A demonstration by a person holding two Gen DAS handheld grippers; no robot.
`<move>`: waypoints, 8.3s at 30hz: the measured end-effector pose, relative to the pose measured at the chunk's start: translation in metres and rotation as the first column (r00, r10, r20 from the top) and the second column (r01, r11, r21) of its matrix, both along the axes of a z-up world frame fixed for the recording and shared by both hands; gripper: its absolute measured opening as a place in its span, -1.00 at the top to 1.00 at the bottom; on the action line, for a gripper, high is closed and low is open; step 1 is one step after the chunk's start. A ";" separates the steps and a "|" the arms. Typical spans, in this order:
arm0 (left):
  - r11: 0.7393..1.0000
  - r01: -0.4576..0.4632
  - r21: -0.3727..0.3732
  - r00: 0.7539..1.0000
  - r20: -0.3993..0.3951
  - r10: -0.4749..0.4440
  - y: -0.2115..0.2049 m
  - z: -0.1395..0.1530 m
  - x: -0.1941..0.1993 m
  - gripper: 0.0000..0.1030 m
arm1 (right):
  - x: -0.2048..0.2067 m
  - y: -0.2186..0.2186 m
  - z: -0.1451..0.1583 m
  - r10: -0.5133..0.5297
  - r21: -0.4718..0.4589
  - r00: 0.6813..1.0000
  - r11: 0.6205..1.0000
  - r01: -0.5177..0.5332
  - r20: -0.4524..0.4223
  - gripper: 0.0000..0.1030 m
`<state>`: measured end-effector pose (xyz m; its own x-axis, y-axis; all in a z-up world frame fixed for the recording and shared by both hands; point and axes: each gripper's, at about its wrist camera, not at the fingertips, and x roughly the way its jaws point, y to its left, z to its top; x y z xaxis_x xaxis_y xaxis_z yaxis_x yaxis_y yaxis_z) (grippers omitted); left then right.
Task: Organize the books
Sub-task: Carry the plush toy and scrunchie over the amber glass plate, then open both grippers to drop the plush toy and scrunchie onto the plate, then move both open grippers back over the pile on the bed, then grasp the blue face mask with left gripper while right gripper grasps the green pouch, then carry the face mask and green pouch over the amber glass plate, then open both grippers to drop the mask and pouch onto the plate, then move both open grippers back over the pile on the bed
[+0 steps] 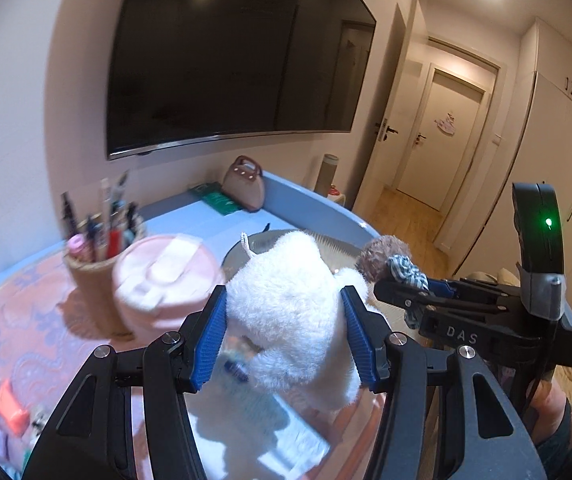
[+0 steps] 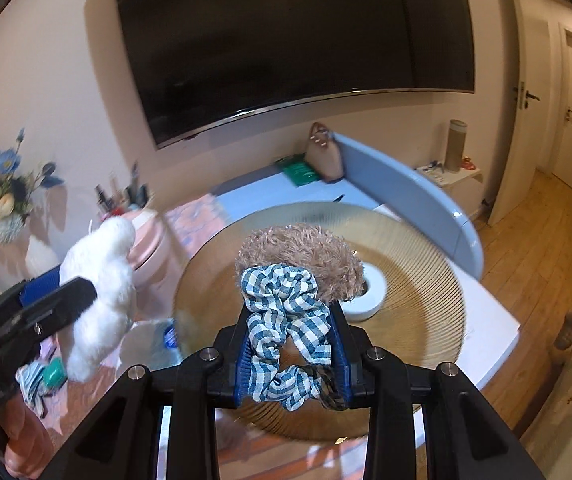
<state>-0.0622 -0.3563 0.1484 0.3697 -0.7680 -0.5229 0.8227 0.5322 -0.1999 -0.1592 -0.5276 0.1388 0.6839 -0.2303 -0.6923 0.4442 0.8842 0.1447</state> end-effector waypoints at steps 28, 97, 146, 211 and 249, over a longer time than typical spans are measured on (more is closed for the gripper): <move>0.999 -0.027 -0.022 0.999 0.022 0.027 -0.004 0.009 -0.003 -0.75 | 0.008 -0.043 -0.001 -0.050 0.074 0.999 0.996 0.050 -0.001 -0.24; 0.852 -0.505 0.136 0.748 -0.423 0.511 0.324 -0.138 0.069 0.72 | 0.169 0.297 -0.133 0.537 0.526 0.843 0.729 -0.438 -0.042 -0.25; 0.991 -0.135 -0.002 0.983 -0.123 0.134 0.086 -0.011 0.014 0.73 | 0.029 0.098 -0.008 0.113 0.187 0.987 0.973 -0.134 0.115 0.09; 0.858 -0.513 -0.042 0.859 -0.033 0.512 0.270 0.024 -0.001 -0.59 | 0.072 0.200 0.016 0.446 0.014 0.892 0.894 -0.448 0.074 -0.22; 0.763 -0.604 0.231 0.756 -0.136 0.640 0.349 -0.109 0.024 -0.58 | 0.156 0.284 -0.126 0.509 0.186 0.845 0.857 -0.480 -0.166 -0.40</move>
<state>-0.0386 -0.0069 0.0390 0.6119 -0.3008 -0.7315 0.2502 0.9510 -0.1817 -0.0035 -0.2434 0.0125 0.5246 0.2040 -0.8266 -0.0151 0.9729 0.2306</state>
